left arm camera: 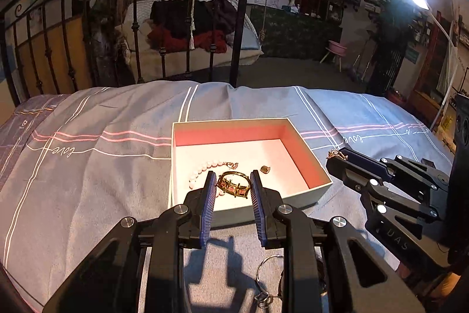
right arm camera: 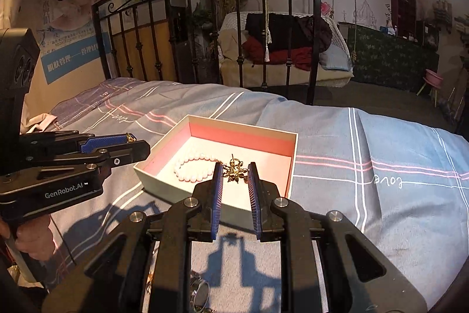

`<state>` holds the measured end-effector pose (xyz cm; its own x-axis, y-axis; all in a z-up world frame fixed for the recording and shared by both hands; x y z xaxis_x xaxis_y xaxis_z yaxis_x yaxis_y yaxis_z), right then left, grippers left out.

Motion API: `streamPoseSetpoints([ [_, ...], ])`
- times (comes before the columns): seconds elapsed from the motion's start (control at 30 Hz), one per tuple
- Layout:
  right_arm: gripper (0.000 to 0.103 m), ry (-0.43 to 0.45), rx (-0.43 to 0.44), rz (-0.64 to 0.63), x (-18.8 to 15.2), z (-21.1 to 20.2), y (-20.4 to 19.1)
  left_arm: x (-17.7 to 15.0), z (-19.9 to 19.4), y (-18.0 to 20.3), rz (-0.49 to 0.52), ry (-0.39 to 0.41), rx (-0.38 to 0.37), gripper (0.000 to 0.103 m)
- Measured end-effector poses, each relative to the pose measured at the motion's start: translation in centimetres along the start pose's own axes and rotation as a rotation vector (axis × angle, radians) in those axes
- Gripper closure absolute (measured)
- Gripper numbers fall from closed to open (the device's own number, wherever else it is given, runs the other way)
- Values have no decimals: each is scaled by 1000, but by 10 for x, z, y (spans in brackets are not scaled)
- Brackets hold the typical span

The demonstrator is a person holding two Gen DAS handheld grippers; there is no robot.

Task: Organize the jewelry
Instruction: 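Lower both held gold pieces into the box and open both tools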

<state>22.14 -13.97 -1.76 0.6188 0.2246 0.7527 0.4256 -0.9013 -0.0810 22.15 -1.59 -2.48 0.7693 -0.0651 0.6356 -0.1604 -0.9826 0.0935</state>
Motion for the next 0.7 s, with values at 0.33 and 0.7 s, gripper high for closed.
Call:
streamPoseSetpoints([
  [0.33, 85, -16, -27, 18, 20, 33, 12, 28, 31, 4, -9, -31, -3, 80],
  [0.7, 85, -117, -18, 19, 9, 78, 15, 24, 68, -3, -25, -136, 11, 80],
])
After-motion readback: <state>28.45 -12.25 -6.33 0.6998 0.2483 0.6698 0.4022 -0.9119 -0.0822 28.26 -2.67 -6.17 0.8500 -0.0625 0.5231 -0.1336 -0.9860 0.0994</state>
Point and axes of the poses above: each gripper's, at about its wrist camera, not at the fingertips, and z roughly the way its jaws point, y to its right, x to its top, the point moved 6 cm from there along z, roughly the way its jaws point, and after that the axes turned 11 degrees about -y, right-handed, at the moved point
